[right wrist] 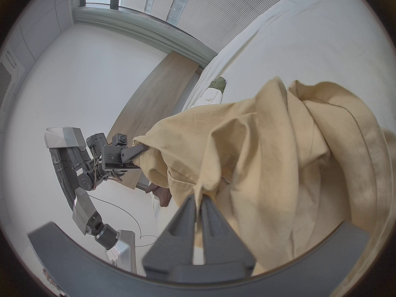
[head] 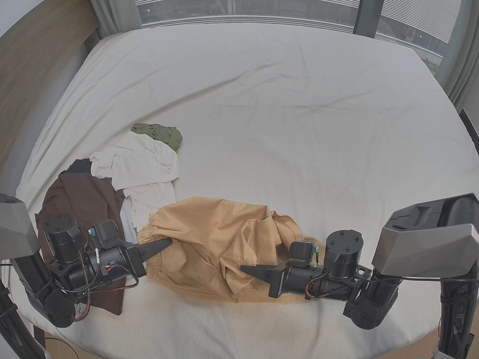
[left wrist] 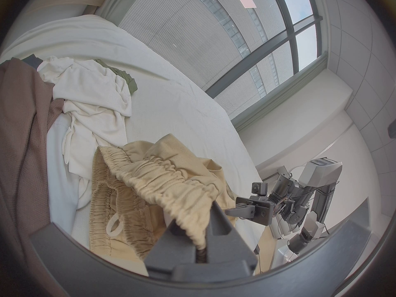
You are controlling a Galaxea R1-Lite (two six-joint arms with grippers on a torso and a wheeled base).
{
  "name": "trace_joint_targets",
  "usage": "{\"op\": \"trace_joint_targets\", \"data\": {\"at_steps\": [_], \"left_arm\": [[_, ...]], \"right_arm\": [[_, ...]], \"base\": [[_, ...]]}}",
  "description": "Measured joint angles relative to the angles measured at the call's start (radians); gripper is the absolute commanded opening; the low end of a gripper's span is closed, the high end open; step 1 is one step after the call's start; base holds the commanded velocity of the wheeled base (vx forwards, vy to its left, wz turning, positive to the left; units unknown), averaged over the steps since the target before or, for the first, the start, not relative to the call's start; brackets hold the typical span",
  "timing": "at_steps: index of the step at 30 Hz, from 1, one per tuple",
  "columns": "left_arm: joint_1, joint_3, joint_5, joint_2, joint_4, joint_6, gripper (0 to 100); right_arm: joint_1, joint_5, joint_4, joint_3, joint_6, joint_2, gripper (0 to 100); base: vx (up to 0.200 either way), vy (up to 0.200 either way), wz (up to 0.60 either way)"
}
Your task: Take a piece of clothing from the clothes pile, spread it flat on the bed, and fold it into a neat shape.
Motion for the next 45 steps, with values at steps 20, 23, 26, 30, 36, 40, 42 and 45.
{"op": "trace_joint_targets", "data": {"at_steps": [20,23,26,30,36,40,42,45], "left_arm": [[0.000,0.000,0.000,-0.002,0.000,0.000,0],[0.000,0.000,0.000,-0.002,0.000,0.000,0],[0.000,0.000,0.000,-0.002,0.000,0.000,0],[0.000,0.000,0.000,-0.003,0.000,0.000,0],[0.001,0.000,0.000,-0.003,0.000,0.000,0],[0.000,0.000,0.000,-0.003,0.000,0.000,0],[0.000,0.000,0.000,-0.003,0.000,0.000,0],[0.000,0.000,0.000,-0.003,0.000,0.000,0]], "right_arm": [[0.001,-0.005,0.104,-0.095,-0.002,-0.029,100],[0.002,-0.006,0.149,-0.132,-0.004,-0.030,100],[0.007,-0.006,0.184,-0.170,-0.004,-0.029,100],[0.017,-0.005,0.207,-0.205,-0.007,-0.027,100],[0.020,-0.006,0.208,-0.217,-0.008,-0.026,100],[0.019,-0.007,0.208,-0.222,-0.009,-0.024,0],[0.019,-0.007,0.208,-0.222,-0.009,-0.023,0],[0.019,-0.007,0.209,-0.222,-0.010,-0.019,0]], "base": [[0.000,0.000,0.00],[0.000,0.000,0.00],[0.000,0.000,0.00],[0.000,0.000,0.00],[0.000,0.000,0.00],[0.000,0.000,0.00],[0.000,0.000,0.00],[0.000,0.000,0.00]]}}
